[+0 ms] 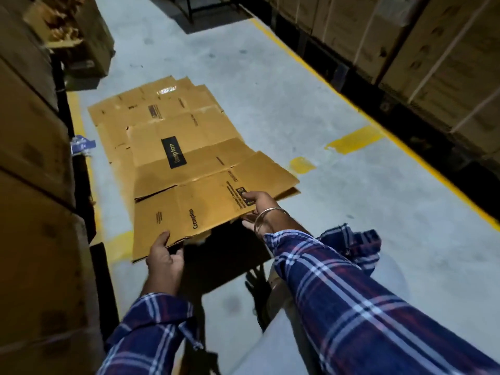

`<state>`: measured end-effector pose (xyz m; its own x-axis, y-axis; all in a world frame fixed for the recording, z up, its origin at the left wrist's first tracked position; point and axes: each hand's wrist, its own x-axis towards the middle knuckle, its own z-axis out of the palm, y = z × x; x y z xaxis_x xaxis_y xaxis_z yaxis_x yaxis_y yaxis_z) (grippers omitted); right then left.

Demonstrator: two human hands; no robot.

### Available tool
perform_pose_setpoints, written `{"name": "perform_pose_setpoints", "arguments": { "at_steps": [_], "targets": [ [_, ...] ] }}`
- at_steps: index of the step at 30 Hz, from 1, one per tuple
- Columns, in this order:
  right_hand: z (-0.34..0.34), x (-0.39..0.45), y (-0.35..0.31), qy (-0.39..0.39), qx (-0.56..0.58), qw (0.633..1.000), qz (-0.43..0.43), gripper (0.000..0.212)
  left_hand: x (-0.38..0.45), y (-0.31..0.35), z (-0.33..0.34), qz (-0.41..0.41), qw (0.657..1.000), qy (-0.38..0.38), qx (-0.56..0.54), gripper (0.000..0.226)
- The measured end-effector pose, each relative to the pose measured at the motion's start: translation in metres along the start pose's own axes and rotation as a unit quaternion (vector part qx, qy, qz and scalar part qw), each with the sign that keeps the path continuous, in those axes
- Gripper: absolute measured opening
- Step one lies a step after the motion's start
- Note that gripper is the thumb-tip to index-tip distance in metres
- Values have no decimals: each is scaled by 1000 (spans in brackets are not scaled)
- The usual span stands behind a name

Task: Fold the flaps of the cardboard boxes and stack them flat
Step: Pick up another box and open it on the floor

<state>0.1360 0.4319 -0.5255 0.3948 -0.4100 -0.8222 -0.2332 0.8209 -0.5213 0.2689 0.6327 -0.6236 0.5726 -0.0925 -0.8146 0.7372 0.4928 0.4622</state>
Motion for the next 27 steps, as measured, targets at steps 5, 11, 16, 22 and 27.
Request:
{"name": "perform_pose_setpoints", "arguments": {
  "at_steps": [5,11,16,22,27],
  "targets": [
    [12,28,17,-12,-6,1000,0,50,4,-21,0,5,998,41,-53,48],
    [36,59,16,-30,19,999,-15,82,18,-14,18,38,998,52,-30,42],
    [48,69,4,-73,7,997,5,72,42,-9,35,-68,997,-35,-16,31],
    [51,68,-6,-97,54,994,-4,31,55,-35,34,-115,989,-10,94,50],
    [44,58,-15,-82,73,993,-31,30,28,-62,40,-50,984,-38,169,40]
  ]
}}
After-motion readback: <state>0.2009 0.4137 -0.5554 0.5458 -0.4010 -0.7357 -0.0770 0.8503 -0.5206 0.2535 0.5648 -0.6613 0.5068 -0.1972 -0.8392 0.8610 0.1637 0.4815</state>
